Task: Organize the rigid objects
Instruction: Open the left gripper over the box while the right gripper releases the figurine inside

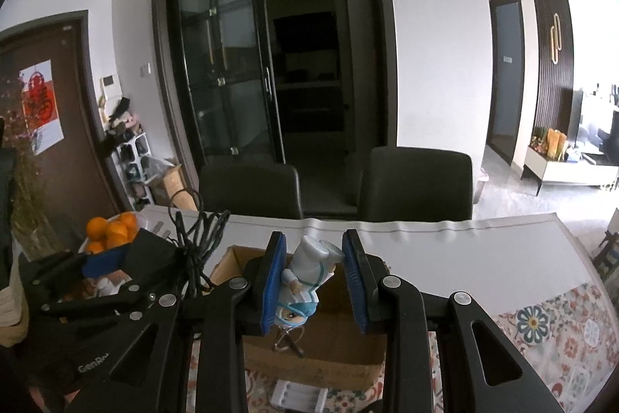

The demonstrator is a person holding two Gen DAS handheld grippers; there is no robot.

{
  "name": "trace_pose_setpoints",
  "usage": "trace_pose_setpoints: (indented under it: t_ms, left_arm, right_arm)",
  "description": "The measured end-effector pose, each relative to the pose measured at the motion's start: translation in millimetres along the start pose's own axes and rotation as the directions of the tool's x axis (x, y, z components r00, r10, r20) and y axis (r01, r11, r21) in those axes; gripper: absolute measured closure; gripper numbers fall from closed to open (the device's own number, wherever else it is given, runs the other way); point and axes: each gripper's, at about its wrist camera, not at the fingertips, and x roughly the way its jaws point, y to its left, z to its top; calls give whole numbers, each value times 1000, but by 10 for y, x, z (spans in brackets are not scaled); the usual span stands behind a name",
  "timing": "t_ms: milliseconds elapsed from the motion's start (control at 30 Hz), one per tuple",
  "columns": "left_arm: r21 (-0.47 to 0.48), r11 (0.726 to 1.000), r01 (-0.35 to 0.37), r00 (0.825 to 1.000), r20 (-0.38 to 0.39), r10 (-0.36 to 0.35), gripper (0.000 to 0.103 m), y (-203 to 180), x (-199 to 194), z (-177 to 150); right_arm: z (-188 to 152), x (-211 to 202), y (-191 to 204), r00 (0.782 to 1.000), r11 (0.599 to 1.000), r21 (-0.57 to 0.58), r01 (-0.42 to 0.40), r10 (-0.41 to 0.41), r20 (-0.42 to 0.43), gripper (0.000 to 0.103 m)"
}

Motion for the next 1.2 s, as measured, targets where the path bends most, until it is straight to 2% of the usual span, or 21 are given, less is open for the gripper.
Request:
trace_pose_setpoints:
  t_ms: [267,500,700,933,1200]
  left_arm:
    - [3,1000,10,994,-106,-10,48,-49,407,135]
    - [-39,999,19,978,-208,-26,48,-64,768,120]
    - [-56,998,12,963,-270,-26,48,-82,1002,44]
    - [-47,999,-16,969,-248,4,44,-67,989,66]
    - [-31,997,-72,978,-200,65,38,-26,755,24]
  right_arm:
    - [72,436,-79,994,1000,5,-4,5,-108,72]
    - [12,890,-206,970,999,39,-17,26,-241,72]
    - [-71,1149,-308,949,998,63,-19,38,-314,72]
    - [-155,1286,-424,932,994,110,-4,43,-360,66]
    - [-163,1102,-397,942,996,86,20,10,-336,63]
